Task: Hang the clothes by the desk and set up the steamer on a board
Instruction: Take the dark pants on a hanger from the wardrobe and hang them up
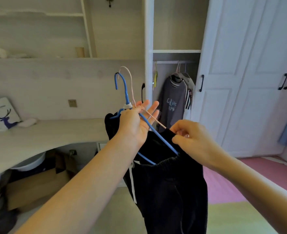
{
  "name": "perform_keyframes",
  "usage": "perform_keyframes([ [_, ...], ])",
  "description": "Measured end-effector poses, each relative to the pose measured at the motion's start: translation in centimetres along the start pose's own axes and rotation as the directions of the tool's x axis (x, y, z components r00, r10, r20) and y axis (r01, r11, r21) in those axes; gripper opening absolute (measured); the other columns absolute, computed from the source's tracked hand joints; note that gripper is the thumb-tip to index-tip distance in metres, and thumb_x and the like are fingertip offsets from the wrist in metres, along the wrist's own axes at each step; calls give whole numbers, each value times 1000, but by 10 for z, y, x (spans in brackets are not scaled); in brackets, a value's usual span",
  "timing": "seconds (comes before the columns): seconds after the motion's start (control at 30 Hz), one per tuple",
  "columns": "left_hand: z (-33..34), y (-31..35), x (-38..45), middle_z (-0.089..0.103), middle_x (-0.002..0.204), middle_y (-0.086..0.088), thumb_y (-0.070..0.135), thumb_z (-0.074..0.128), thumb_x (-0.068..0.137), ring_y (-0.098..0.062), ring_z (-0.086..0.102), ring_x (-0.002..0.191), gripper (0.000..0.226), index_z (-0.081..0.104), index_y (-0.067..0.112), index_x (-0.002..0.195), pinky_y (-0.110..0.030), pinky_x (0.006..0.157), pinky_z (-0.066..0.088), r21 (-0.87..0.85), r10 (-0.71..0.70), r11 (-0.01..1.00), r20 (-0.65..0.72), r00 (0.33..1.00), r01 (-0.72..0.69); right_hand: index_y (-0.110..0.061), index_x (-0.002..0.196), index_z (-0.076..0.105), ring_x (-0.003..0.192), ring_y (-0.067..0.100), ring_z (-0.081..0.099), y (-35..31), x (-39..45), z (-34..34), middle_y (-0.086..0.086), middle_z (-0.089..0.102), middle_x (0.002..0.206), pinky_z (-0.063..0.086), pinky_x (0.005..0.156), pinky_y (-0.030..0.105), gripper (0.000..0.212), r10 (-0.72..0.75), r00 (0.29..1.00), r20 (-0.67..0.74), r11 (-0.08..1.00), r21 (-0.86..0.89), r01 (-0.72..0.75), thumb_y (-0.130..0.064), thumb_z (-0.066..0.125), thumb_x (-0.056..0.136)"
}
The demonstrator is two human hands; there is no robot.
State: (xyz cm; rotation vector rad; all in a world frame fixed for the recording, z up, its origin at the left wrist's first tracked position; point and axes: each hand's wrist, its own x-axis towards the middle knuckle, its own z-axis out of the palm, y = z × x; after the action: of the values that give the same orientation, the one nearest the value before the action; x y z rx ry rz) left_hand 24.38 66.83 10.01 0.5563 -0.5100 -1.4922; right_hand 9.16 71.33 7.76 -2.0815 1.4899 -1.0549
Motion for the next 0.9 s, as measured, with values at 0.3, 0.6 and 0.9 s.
perform_keyframes([
  [0.3, -50, 45, -4, 60, 117, -18, 1, 39, 100, -30, 70, 83, 13, 51, 5, 102, -43, 81, 56, 6, 161, 987, -120, 980, -161, -21, 114, 61, 95, 10, 59, -49, 34, 57, -8, 64, 105, 48, 79, 21, 26, -179, 965, 193, 981, -41, 191, -25, 57, 88],
  [0.6, -117, 123, 0, 61, 123, -19, 2, 37, 100, -28, 72, 79, 17, 52, 2, 109, -40, 76, 57, -13, 241, 968, -220, 945, -250, -27, 105, 61, 83, 5, 59, -103, 73, 147, -11, 64, 94, 47, 69, 15, 16, -370, 882, 292, 919, -25, 394, -35, 58, 91],
  [0.9, -181, 211, 15, 61, 122, -19, 7, 38, 102, -28, 71, 87, 26, 49, 0, 125, -37, 80, 57, 82, 361, 932, -259, 896, -352, -22, 95, 57, 67, 16, 57, -161, 120, 226, -4, 61, 78, 51, 64, 36, 16, -442, 836, 324, 854, -133, 503, -36, 50, 95],
])
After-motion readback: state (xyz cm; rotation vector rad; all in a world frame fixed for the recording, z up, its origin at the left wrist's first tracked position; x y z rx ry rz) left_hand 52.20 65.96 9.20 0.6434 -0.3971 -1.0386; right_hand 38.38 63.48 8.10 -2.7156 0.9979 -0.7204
